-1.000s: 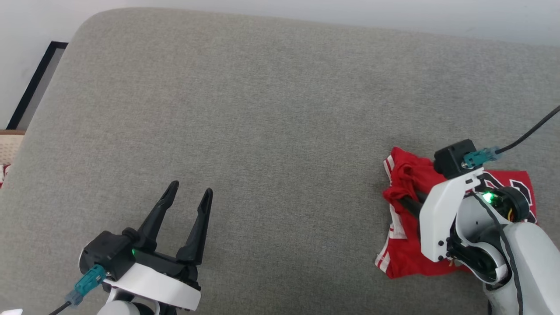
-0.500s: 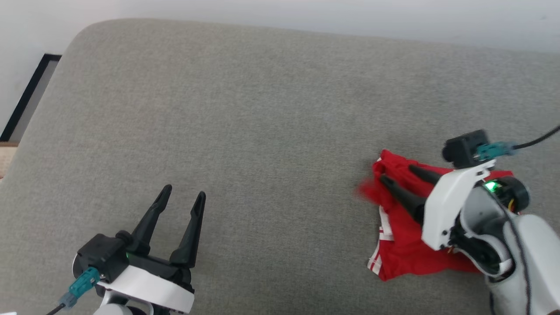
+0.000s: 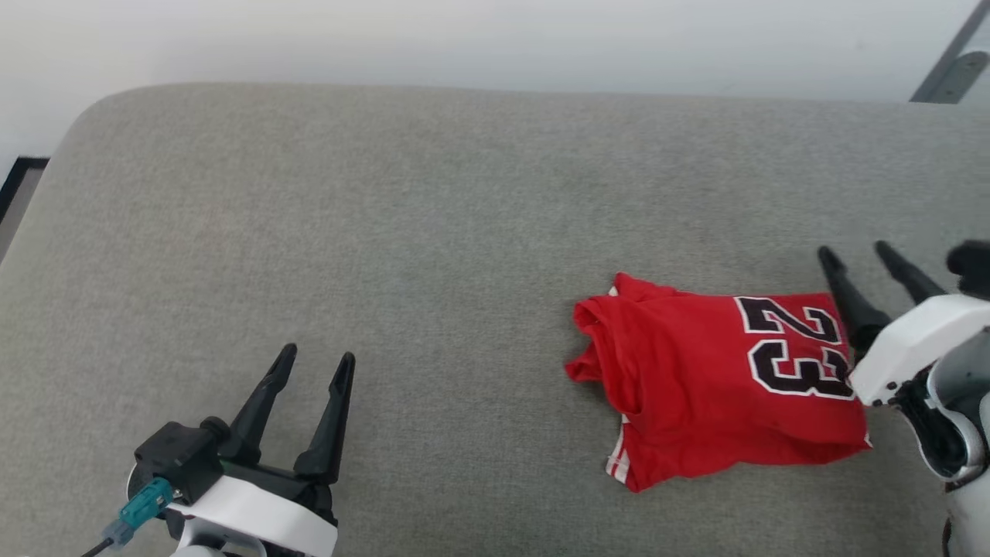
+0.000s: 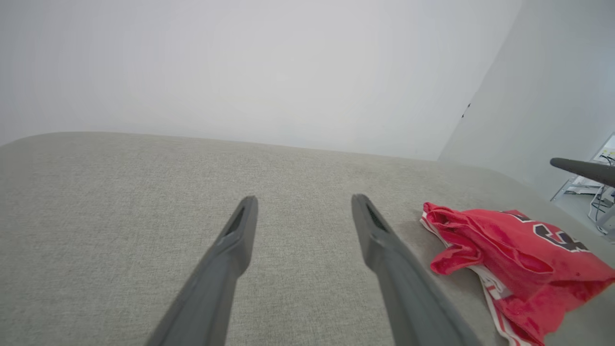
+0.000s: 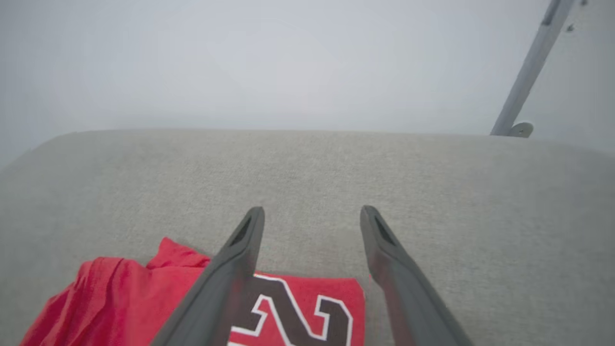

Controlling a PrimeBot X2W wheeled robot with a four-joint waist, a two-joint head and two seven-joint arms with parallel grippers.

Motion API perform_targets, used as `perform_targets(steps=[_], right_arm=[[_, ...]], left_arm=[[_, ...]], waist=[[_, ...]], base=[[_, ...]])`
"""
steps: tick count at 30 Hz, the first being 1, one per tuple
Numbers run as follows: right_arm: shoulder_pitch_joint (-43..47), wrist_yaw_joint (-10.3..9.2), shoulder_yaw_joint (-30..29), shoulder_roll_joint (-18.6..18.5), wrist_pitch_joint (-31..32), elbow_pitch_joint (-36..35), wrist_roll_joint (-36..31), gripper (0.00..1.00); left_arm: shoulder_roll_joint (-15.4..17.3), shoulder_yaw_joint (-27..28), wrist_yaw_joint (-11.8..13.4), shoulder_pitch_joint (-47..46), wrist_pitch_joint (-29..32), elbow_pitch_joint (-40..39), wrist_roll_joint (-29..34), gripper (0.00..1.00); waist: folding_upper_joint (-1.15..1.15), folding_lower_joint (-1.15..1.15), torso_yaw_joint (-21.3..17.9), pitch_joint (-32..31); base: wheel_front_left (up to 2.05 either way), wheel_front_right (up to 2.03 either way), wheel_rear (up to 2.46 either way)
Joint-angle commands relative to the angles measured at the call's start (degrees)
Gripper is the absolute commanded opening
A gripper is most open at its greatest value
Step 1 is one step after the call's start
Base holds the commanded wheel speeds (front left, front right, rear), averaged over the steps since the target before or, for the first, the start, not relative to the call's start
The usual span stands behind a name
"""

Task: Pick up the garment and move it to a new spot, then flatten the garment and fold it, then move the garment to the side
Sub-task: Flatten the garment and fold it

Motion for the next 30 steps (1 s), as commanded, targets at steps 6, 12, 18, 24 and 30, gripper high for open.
perform_targets(steps=[6, 12, 18, 24, 30], right_arm=[[-0.4, 0.0, -0.2, 3.4, -17.3, 8.2, -4.9, 1.0], [1.9, 0.0, 1.2, 5.2, -25.0, 9.8, -6.9, 1.0], [7.8, 0.0, -2.5, 7.9, -27.1, 6.6, -8.0, 1.0], [14.7, 0.0, -7.3, 10.7, -27.3, 1.2, -9.5, 1.0], [20.5, 0.0, -10.3, 12.8, -26.6, -3.7, -10.7, 1.0]], left_arm=[[-1.2, 3.7, 0.0, 0.7, -0.3, 2.6, -0.5, 1.0], [-1.2, 5.7, 0.0, 1.6, -0.3, 3.5, -0.7, 1.0], [-0.7, 7.3, 0.0, 4.2, -0.3, 3.5, -0.1, 1.0], [-1.0, 9.1, 0.0, 7.6, -0.3, 2.0, 0.8, 1.0], [-2.3, 12.0, 0.0, 11.6, -0.3, -0.7, 0.5, 1.0]], waist=[[0.0, 0.0, -2.3, -2.7], [0.0, 0.0, -2.6, -4.1], [0.0, 0.0, -2.3, -5.6], [0.0, 0.0, -1.7, -6.4], [0.0, 0.0, -0.9, -6.4]], base=[[0.0, 0.0, 0.0], [0.0, 0.0, 0.0], [0.0, 0.0, 0.0], [0.0, 0.0, 0.0], [0.0, 0.0, 0.0]])
